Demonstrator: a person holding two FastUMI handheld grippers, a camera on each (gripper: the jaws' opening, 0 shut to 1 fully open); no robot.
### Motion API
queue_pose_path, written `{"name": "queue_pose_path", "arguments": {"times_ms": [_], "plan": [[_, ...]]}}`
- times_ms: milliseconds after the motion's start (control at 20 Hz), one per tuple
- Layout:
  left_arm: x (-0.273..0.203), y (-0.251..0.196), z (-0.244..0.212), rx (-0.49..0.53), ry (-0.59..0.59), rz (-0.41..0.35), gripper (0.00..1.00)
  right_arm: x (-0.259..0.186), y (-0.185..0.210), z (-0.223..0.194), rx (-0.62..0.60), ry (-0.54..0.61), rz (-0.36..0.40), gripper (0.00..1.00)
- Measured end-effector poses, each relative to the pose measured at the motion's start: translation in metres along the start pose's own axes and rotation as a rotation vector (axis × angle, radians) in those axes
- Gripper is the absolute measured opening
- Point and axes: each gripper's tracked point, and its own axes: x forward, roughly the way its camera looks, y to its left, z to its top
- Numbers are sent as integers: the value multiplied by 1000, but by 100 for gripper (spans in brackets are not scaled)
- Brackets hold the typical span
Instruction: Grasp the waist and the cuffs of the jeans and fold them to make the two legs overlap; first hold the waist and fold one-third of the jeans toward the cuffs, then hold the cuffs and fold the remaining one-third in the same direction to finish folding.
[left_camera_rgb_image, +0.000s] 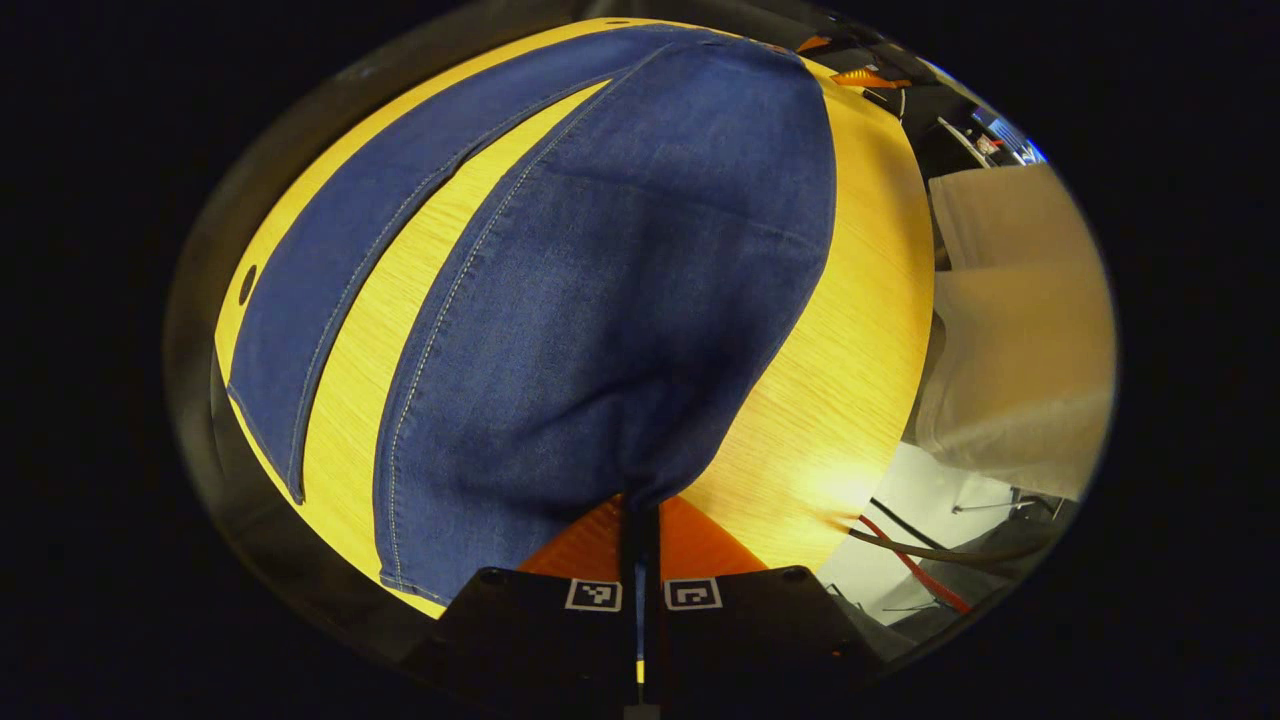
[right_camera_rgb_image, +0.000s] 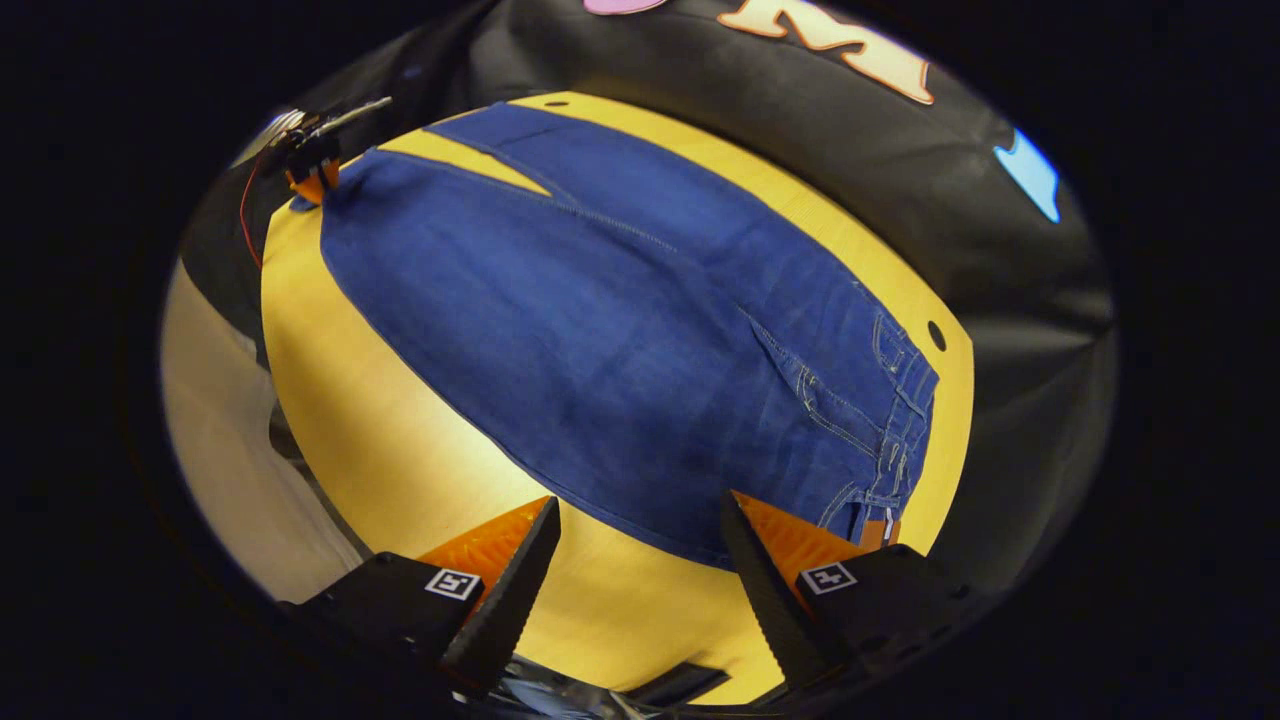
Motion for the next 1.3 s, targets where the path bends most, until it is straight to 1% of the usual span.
{"name": "queue_pose_path", "arguments": {"times_ms": [150,250,450,550,750,800,1000,1050,1100,1250,1300], "plan": [[0,1,0,1,16,4,1,15,-7,-15,-57,59,38,100],[-1,0,-1,-28,28,0,1,24,-10,-25,-78,98,67,100],[-1,0,0,-59,48,-7,1,34,-8,-30,-56,140,151,100],[-1,0,1,-70,52,-6,1,37,-6,-30,-43,155,193,98],[0,0,2,-74,54,-1,1,37,-9,-29,-58,175,201,99],[0,0,1,-77,54,-1,1,37,-6,-30,-67,176,198,97],[1,0,2,-99,50,6,1,37,-7,-32,-55,184,191,96],[2,1,4,-109,45,11,1,35,-7,-30,-64,182,192,93],[3,3,3,-120,39,12,1,37,-10,-26,-82,170,196,84],[2,3,4,-138,38,7,3,40,-22,-15,-63,142,182,51],[2,3,4,-132,38,6,2,45,-28,-12,-41,127,167,35]]}}
